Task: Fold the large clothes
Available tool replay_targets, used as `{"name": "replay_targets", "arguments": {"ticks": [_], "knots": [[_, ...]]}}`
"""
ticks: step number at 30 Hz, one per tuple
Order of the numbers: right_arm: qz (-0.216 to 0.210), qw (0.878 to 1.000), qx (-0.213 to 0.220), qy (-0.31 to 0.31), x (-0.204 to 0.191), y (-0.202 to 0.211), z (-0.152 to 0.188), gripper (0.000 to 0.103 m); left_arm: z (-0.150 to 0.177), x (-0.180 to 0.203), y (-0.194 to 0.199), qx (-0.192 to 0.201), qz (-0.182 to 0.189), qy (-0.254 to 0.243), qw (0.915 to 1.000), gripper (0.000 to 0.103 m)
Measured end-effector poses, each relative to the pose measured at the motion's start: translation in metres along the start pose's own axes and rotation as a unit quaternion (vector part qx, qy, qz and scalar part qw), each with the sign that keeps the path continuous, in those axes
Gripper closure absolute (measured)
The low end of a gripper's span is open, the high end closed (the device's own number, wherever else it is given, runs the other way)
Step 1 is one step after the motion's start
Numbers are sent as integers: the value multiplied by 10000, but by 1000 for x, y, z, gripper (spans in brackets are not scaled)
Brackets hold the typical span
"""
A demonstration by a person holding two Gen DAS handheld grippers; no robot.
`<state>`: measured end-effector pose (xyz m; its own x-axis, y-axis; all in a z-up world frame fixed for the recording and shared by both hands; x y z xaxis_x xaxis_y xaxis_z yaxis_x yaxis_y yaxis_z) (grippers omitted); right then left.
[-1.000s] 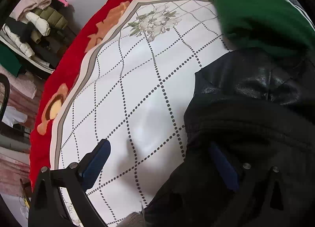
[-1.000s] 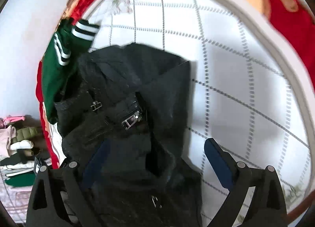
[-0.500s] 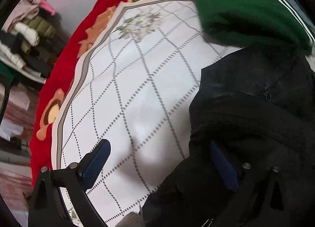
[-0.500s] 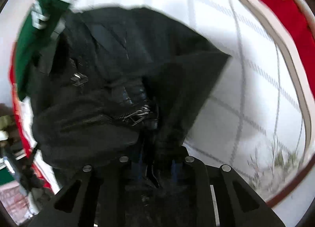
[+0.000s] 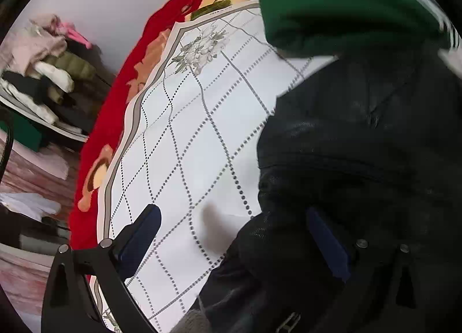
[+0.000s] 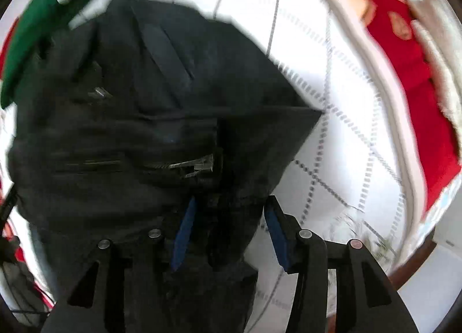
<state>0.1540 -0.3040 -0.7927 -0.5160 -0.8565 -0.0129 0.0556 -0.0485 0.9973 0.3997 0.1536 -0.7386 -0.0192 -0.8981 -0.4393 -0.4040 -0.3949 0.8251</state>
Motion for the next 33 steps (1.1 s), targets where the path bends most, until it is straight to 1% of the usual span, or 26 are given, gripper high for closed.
{"name": "replay_targets", "arguments": {"ticks": [2,4,5,7,9,10,11,13,14,15,16,17,19,20,21,22,24,26,27,29,31,33], "knots": [[-109,9999,-51,-70,4,-6,-2,48,-1,0,1,39,-168,41,9998,0],[-132,9997,-176,71,4,-3,-5,47,-3,-3,6,21,-341,44,9994,0],[-235,9994,-248,87,5,-2,-10,47,-2,-5,11,8,-453,73,9989,0],[-631,9970,-455,41,7,5,-15,45,2,-9,26,-112,-597,192,9980,0],[-996,9928,-661,16,24,15,-18,45,6,-9,46,-137,-687,323,9970,0],[-1098,9914,-707,49,31,21,-19,45,9,-8,58,-123,-725,366,9966,0],[-1159,9905,-725,147,42,29,-20,45,14,-6,78,-106,-748,425,9962,0],[-1225,9893,-724,331,56,39,-25,39,27,4,112,-86,-701,481,9963,0],[-1266,9881,-743,460,66,45,-25,33,32,11,124,-102,-660,456,9967,0],[-1288,9872,-759,559,79,47,-23,32,47,26,147,-119,-616,358,9974,0],[-1291,9866,-772,638,89,51,-23,32,56,36,159,-131,-591,275,9978,0],[-1289,9860,-785,715,99,49,-29,32,70,51,175,-152,-556,116,9983,0],[-1274,9852,-797,825,119,53,-24,32,108,92,207,-241,-512,-379,9977,0],[-1235,9852,-828,852,132,54,-22,32,119,106,214,-269,-490,-557,9969,0],[-1221,9852,-854,852,144,50,-17,32,142,131,228,-290,-496,-894,9943,0],[-1215,9852,-887,823,150,48,-11,32,158,148,235,-323,-510,-1148,9915,0],[-1163,9858,-956,746,160,37,-11,32,185,179,246,-375,-525,-1566,9855,0],[-1112,9863,-980,717,178,31,-8,32,209,210,254,-322,-578,-1936,9788,0],[-1073,9869,-970,711,173,23,1,32,216,220,257,-303,-612,-2053,9763,0],[-1030,9872,-975,727,182,14,1,32,229,238,255,-287,-734,-2260,9709,0],[-1049,9870,-952,762,183,7,0,32,242,247,241,-405,-948,-2364,9662,0],[-1055,9873,-865,815,185,5,-3,32,247,247,225,-557,-1189,-2428,9611,0]]}}
Point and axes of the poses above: each gripper's, at about its wrist camera, not at the fingertips, and y roughly against the way its jaws point, x to its right, z to its underside, the point moved 10 cm from there along -y, roughly the way its jaws point
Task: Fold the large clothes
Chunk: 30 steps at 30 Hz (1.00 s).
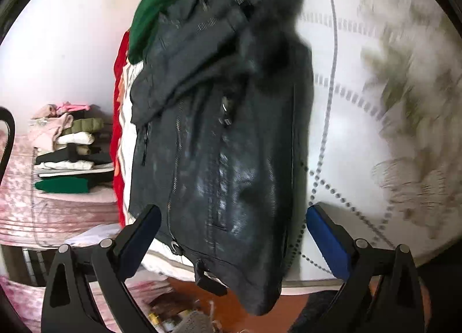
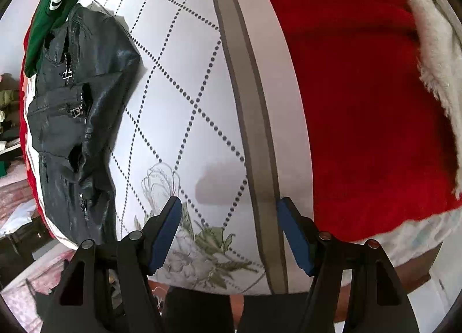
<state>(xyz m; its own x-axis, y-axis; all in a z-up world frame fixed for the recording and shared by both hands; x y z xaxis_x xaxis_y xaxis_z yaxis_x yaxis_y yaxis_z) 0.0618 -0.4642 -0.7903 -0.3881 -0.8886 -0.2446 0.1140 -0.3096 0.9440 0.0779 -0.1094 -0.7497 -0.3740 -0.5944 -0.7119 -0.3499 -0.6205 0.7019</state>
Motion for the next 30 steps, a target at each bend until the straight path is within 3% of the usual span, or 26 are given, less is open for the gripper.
{"name": "replay_targets", "arguments": {"ticks": [7,11,12,13,14,16,20,22,23,26,30], "knots": [[-444,9979,385,276,-27,-1,-26,32,-2,-31,-26,-89,-332,467,9983,0],[-1615,9848,504,402,-74,0,-42,32,1,-50,-33,-112,51,872,9961,6],[-1927,9792,468,416,-89,-2,-46,30,2,-53,-33,-113,247,1002,9946,23],[-2185,9743,384,395,-102,-9,-48,27,2,-53,-32,-77,525,1109,9924,49],[-2363,9708,250,329,-113,-18,-49,19,1,-53,-30,-27,658,1149,9912,60],[-2672,9636,-7,96,-129,-36,-53,19,-4,-52,-22,137,914,1218,9882,88],[-3111,9503,-5,-164,-155,-43,-67,17,-7,-54,-15,274,1150,1326,9841,95],[-3214,9464,-57,-306,-165,-44,-72,52,-6,-58,-15,331,1234,1365,9824,96],[-3098,9500,-111,-364,-165,-47,-73,76,-6,-60,-14,359,1288,1378,9814,96],[-3237,9447,-39,-533,-164,-35,-67,82,-2,-69,-4,516,1436,1356,9789,97],[-3020,9526,27,-371,-163,9,-41,86,14,-84,23,696,1883,1278,9713,97]]}}
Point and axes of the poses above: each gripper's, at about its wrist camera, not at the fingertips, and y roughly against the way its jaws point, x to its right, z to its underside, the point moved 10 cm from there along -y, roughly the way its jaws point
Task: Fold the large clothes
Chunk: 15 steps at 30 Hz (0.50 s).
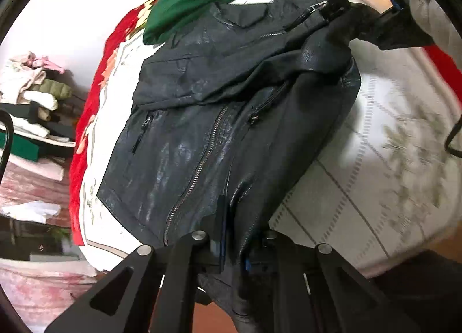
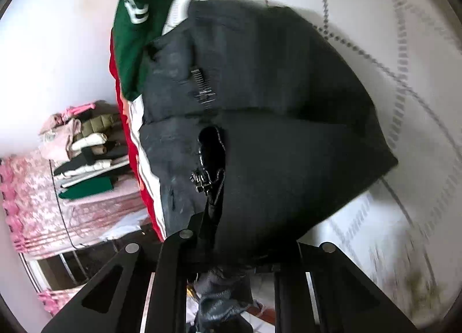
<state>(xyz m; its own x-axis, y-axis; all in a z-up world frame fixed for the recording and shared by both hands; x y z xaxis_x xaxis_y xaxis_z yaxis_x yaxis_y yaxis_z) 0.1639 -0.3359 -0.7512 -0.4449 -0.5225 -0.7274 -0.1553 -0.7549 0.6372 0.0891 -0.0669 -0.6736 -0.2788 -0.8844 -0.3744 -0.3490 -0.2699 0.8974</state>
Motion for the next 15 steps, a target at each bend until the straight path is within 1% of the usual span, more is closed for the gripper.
{"name": "replay_targets", "arguments": {"ticks": [1,2,4,5,7,8,9,10,13,15], "knots": [[178,9998,-24,73,-3,14,9,86,1,-2,6,10,107,-10,9999,97],[363,9992,-44,146,-6,28,19,86,3,-4,19,29,291,-4,9996,97],[650,9976,-75,208,-12,48,35,86,3,-6,31,-7,603,30,9982,97],[867,9959,-99,252,-18,58,42,86,2,-10,37,-43,775,89,9969,97],[1065,9939,-145,261,-31,71,50,86,-3,-24,42,-92,1051,195,9942,96],[1249,9915,-201,298,-42,71,53,86,-6,-31,40,-118,1119,204,9934,95],[1346,9902,-215,289,-55,68,51,86,-11,-44,37,-116,1207,282,9922,93],[1389,9897,-224,281,-66,64,50,86,-15,-57,33,-96,1246,377,9914,90],[1555,9864,-157,501,-112,44,36,85,-35,-101,8,-126,1405,655,9878,90],[1619,9849,-121,608,-137,27,26,84,-46,-124,-11,-174,1494,818,9852,90]]}}
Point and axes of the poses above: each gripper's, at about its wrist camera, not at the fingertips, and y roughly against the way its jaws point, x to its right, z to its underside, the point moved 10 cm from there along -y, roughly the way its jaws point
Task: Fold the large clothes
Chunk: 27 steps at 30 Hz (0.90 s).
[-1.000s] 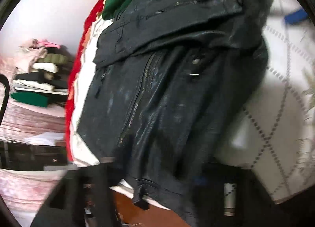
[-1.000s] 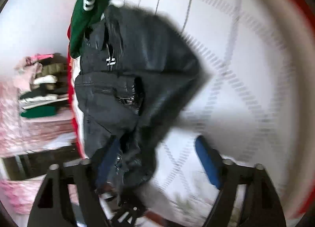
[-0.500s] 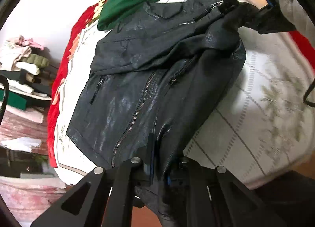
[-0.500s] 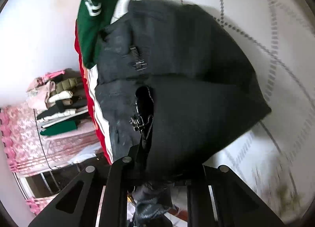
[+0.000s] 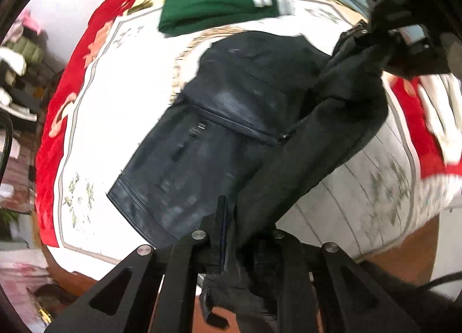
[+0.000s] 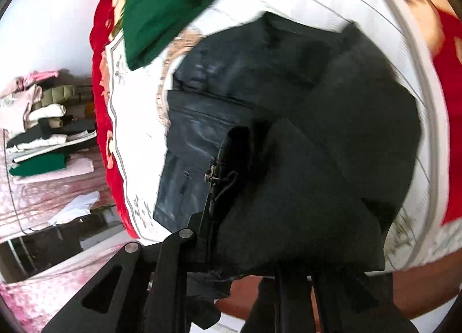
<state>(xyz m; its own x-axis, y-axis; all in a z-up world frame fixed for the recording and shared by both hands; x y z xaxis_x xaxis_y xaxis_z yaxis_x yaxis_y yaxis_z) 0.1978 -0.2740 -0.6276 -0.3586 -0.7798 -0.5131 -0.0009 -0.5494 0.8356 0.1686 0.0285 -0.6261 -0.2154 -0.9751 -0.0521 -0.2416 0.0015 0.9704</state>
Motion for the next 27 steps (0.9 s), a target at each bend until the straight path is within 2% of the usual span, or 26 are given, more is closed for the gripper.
{"name": "replay_targets", "arguments": {"ticks": [4,10,13,15,17,18,19,20,21,23,25,27], "knots": [[71,9999,111,19,-48,-33,-33,84,-21,-54,-28,39,149,483,9987,89],[476,9987,70,170,-103,-117,-76,82,-28,-107,-89,-212,209,705,9971,89],[730,9965,-70,410,-114,-157,-91,70,-27,-126,-106,-316,470,1005,9933,87],[734,9957,-158,551,-118,-175,-98,54,-31,-139,-105,-210,760,1293,9885,85],[430,9975,-193,522,-122,-178,-99,38,-32,-151,-97,-90,756,1475,9861,74],[91,9984,-157,539,-128,-172,-99,37,-34,-159,-91,-7,740,1576,9847,58],[-248,9979,-89,599,-136,-163,-97,37,-34,-164,-86,47,771,1661,9831,32],[-478,9966,-37,666,-141,-153,-95,36,-34,-172,-79,134,833,1845,9792,21],[-610,9954,87,731,-144,-137,-93,34,-34,-177,-73,190,844,1981,9764,16],[-700,9941,369,745,-141,-109,-93,34,-33,-184,-64,254,829,2234,9709,16],[-493,9952,547,649,-127,-96,-96,34,-36,-187,-63,234,745,2387,9679,16],[-357,9963,455,636,-118,-106,-101,35,-40,-184,-68,184,679,2480,9662,16]]}}
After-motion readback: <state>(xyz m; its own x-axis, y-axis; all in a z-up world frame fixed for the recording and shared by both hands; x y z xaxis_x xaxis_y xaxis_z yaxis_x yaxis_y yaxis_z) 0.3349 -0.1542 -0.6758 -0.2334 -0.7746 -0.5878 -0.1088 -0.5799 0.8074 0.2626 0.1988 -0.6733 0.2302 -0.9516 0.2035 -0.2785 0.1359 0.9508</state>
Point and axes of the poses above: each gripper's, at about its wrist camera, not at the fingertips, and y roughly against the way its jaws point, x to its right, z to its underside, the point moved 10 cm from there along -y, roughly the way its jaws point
